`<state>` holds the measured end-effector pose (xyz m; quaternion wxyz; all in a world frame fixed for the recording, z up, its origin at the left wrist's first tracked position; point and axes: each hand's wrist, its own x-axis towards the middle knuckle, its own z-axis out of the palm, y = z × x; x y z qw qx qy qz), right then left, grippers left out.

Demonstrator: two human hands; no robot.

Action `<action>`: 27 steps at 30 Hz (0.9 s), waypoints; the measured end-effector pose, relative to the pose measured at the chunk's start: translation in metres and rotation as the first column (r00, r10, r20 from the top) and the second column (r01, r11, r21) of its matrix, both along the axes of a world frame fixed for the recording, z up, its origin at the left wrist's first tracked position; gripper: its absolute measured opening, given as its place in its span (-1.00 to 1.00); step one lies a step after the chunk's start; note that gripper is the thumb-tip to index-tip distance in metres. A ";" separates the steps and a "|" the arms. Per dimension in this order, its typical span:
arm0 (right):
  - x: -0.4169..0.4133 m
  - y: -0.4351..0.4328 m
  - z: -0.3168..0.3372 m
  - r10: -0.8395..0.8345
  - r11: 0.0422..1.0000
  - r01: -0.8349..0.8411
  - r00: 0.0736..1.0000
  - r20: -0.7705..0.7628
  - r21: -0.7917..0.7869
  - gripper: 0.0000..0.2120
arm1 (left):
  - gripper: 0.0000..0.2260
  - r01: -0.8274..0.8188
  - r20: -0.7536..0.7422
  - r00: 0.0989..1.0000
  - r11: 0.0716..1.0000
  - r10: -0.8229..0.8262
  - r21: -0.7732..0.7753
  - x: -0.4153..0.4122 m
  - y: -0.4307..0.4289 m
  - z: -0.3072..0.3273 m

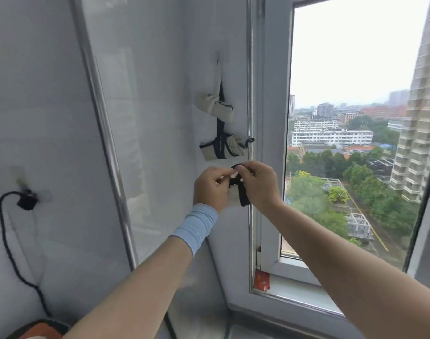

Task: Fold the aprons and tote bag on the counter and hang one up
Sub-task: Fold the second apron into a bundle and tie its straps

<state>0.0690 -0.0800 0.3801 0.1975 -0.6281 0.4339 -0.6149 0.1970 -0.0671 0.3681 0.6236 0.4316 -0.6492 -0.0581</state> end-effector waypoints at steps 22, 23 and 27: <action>0.052 -0.098 0.263 -0.232 0.953 0.234 0.972 0.035 -0.193 -0.80 | -0.81 -0.093 0.129 0.987 0.996 0.093 -0.001 0.046 -0.115 0.273; 0.052 -0.103 0.266 -0.240 0.952 0.239 0.971 0.022 -0.192 -0.78 | -0.81 -0.088 0.127 0.988 0.996 0.085 0.011 0.046 -0.121 0.277; 0.051 -0.117 0.270 -0.305 0.938 0.305 0.952 0.024 -0.163 -0.84 | -0.82 -0.072 0.168 0.984 0.993 0.055 0.098 0.046 -0.141 0.285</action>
